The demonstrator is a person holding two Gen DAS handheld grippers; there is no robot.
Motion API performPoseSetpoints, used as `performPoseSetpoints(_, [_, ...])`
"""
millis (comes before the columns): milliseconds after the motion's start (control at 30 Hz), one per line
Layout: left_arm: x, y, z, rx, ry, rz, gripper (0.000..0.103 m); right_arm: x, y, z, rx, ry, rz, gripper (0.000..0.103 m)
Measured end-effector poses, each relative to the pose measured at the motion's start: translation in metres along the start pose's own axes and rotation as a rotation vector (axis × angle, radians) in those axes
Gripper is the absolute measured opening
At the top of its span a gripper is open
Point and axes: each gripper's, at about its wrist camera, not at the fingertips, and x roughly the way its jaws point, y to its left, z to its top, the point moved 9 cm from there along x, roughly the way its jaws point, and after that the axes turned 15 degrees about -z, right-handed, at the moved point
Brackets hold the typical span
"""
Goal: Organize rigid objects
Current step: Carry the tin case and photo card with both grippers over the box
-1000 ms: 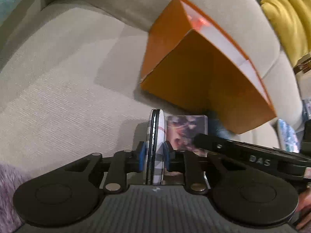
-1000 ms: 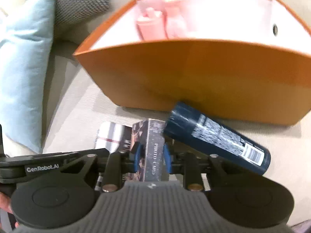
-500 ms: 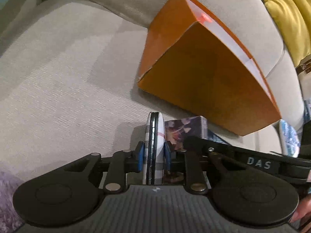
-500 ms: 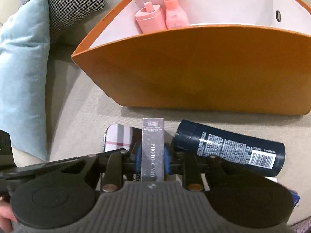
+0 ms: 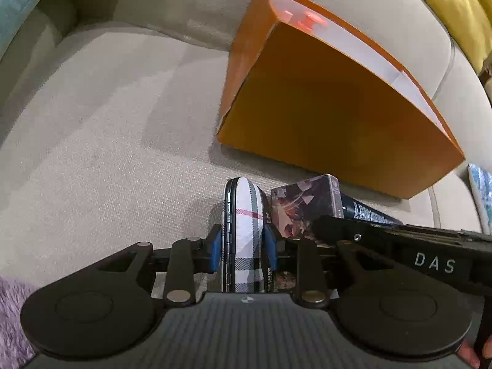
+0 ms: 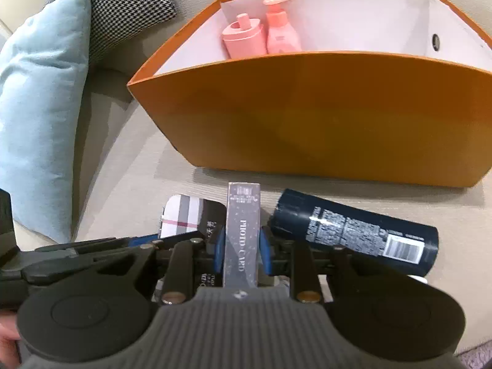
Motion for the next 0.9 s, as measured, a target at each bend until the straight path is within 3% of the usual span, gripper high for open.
performPoseSetpoints(233, [-0.010, 0.000, 0.002, -0.028, -0.048, -0.051, 0.022, -0.008, -0.004, 0.001, 0.024, -0.034, -0.001, 0.024])
performPoseSetpoints(367, [-0.040, -0.011, 0.011, -0.014, -0.107, -0.063, 0.022, -0.040, -0.010, 0.006, 0.031, -0.091, 0.025, 0.024])
performPoseSetpoints(533, [-0.075, -0.037, 0.033, -0.032, -0.184, -0.153, 0.021, -0.081, -0.018, 0.020, 0.065, -0.150, 0.081, 0.023])
performPoseSetpoints(733, [-0.099, -0.085, 0.079, 0.055, -0.222, -0.224, 0.021, -0.128, -0.028, 0.058, 0.070, -0.257, 0.119, 0.024])
performPoseSetpoints(900, [-0.078, -0.109, 0.129, 0.115, -0.189, -0.239, 0.021, -0.136, -0.046, 0.105, 0.085, -0.314, 0.099, 0.024])
